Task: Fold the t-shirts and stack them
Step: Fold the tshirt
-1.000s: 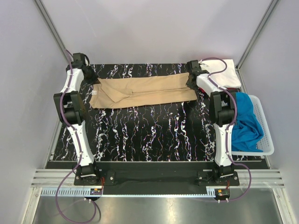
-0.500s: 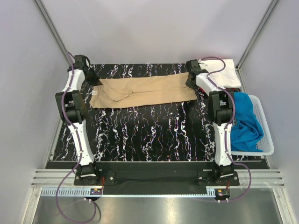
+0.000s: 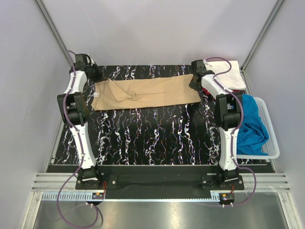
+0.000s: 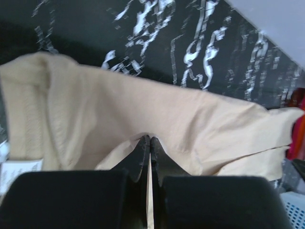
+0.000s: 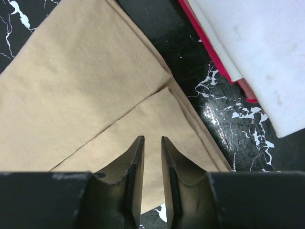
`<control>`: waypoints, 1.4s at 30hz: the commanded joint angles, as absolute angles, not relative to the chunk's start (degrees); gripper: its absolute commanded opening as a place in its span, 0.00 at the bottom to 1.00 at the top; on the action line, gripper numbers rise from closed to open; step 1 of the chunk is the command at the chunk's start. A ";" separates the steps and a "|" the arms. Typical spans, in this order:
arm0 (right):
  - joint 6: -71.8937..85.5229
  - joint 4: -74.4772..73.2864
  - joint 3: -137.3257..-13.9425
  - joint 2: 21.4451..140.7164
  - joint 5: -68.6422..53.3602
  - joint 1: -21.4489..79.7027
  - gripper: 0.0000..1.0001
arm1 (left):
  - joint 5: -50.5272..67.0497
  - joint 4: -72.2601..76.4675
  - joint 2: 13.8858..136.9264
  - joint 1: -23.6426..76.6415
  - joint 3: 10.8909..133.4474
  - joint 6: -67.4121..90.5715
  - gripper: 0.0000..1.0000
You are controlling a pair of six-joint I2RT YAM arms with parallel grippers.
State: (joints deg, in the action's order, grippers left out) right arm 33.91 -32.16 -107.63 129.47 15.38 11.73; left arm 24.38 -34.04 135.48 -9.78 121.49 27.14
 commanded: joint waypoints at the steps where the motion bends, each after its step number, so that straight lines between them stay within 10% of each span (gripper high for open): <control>1: 34.19 -31.02 -107.14 125.42 14.68 12.13 0.27 | 32.60 -24.09 136.84 -10.02 123.31 30.84 0.00; 22: 31.72 -31.46 -101.17 118.39 5.01 12.22 0.28 | 19.17 -32.69 123.24 -13.10 108.95 27.07 0.34; 30: 33.14 -30.50 -95.37 114.96 1.68 12.57 0.28 | 19.25 -29.71 110.65 -11.78 84.39 27.86 0.35; 42: 28.21 -30.06 -92.99 116.80 4.21 12.92 0.27 | 1.77 -35.85 117.51 -12.22 84.72 26.81 0.32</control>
